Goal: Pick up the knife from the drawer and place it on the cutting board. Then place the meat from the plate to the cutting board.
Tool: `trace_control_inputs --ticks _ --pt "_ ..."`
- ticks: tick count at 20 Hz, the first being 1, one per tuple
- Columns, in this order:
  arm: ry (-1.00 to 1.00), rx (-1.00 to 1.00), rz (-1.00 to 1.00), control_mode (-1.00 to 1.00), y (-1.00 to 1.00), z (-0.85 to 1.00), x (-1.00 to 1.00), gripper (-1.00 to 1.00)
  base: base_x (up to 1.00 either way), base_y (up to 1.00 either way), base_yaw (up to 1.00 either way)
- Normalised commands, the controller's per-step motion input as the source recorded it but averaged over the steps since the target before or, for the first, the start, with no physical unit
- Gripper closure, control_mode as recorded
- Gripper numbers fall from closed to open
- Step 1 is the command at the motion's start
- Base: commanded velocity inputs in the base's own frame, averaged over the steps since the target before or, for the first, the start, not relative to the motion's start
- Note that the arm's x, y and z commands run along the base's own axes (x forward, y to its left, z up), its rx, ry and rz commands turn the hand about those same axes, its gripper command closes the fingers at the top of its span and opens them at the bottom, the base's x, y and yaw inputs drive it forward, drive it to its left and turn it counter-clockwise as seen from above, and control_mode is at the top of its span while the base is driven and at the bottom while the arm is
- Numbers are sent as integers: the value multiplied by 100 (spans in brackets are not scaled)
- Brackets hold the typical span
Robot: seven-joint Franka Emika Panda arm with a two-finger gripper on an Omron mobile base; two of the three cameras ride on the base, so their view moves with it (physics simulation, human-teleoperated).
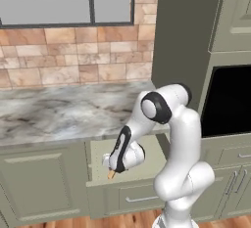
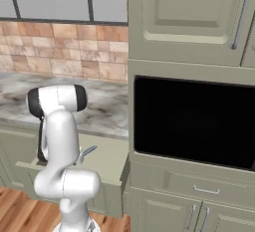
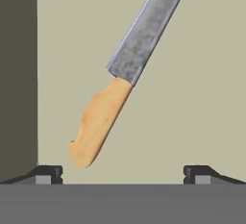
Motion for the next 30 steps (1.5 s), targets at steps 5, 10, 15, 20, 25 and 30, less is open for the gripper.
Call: trace_control_inputs --ticks 5,10,15,20,25,30 --pt "0 0 0 -100 5 -18 21 -100 0 0 0" --pt "0 0 0 -100 9 -23 19 -100 0 0 0" --pt "0 0 0 -100 8 -27 11 -100 0 0 0" --pt "0 0 0 -100 7 -26 8 -100 0 0 0" --pt "0 0 0 -100 6 -26 8 -100 0 0 0" --pt "0 0 0 -100 7 -25 6 100 0 0 0"
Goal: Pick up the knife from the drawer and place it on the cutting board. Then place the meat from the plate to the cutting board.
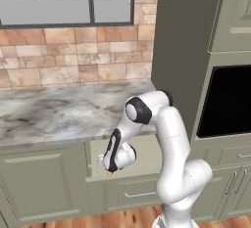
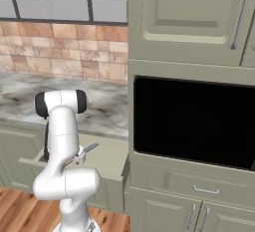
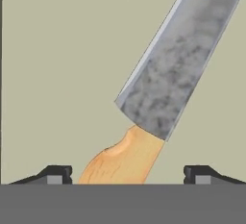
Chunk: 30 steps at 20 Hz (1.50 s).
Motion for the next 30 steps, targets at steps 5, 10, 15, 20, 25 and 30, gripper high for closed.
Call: trace_control_inputs --ticks 5,10,15,20,25,30 --pt "-2 0 -2 -100 -1 -2 -7 100 0 0 0" --pt "-3 2 -4 -100 -12 2 -22 100 0 0 0" --pt "-1 0 -3 -100 -17 35 -5 100 0 0 0" --pt "-2 0 -1 -100 -25 63 -5 100 0 0 0" --pt "1 1 -4 -100 -17 59 -1 100 0 0 0" --pt "12 8 -6 -100 -10 60 -7 100 0 0 0"
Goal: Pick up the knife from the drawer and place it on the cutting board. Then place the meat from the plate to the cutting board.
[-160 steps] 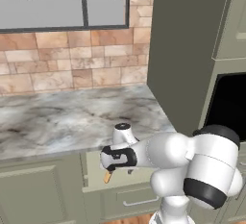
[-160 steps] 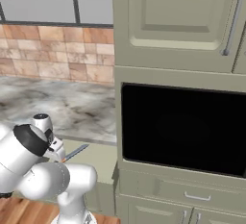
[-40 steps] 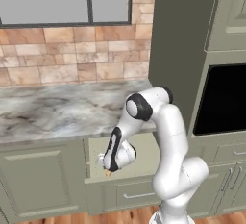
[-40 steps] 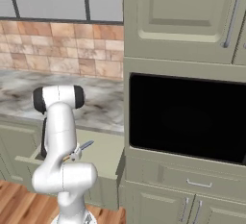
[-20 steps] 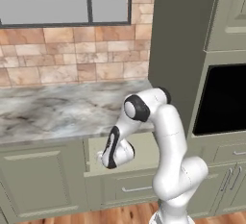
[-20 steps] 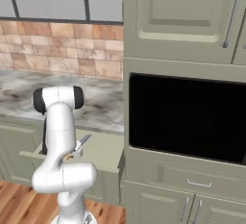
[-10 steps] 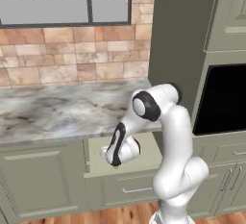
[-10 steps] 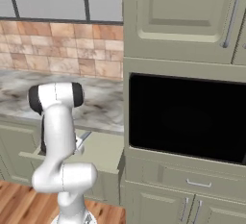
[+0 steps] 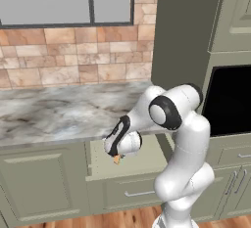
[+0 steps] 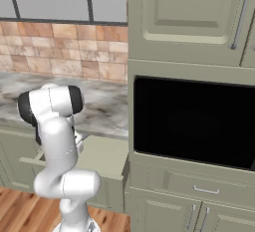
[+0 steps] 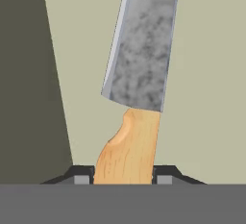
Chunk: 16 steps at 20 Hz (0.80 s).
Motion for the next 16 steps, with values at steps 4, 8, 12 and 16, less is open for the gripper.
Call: trace_control_inputs --ticks 4,8,12,16 --pt "19 11 -2 -100 -10 49 -22 100 0 0 0" --pt "14 10 0 -100 -14 3 -34 100 0 0 0" --pt "12 8 0 -100 -10 5 -39 100 0 0 0" --pt "4 0 0 -100 0 55 -33 100 0 0 0"
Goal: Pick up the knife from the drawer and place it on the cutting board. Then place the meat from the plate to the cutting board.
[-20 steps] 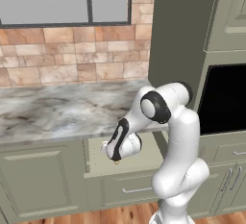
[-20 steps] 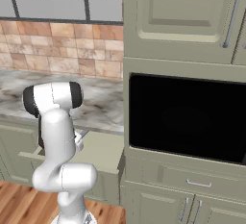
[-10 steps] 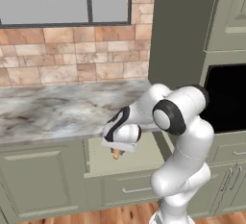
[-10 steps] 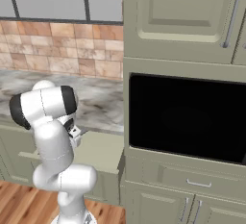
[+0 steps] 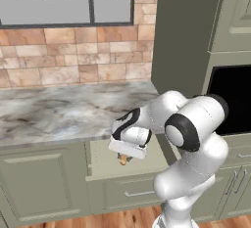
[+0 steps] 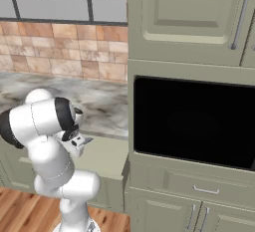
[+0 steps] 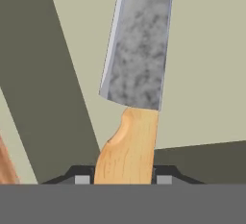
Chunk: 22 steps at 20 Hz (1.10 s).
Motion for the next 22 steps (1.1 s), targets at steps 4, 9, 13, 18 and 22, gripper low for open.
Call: trace_control_inputs --ticks 4,9,13,18,22 --pt "12 0 0 -100 0 58 -36 100 0 0 0" --pt "10 0 0 -100 0 70 -44 100 0 0 0" --pt "10 0 0 -100 0 81 -45 100 0 0 0" --pt "6 0 -1 -100 0 76 -46 100 0 0 0" --pt "2 0 -5 -100 0 60 -54 100 0 0 0"
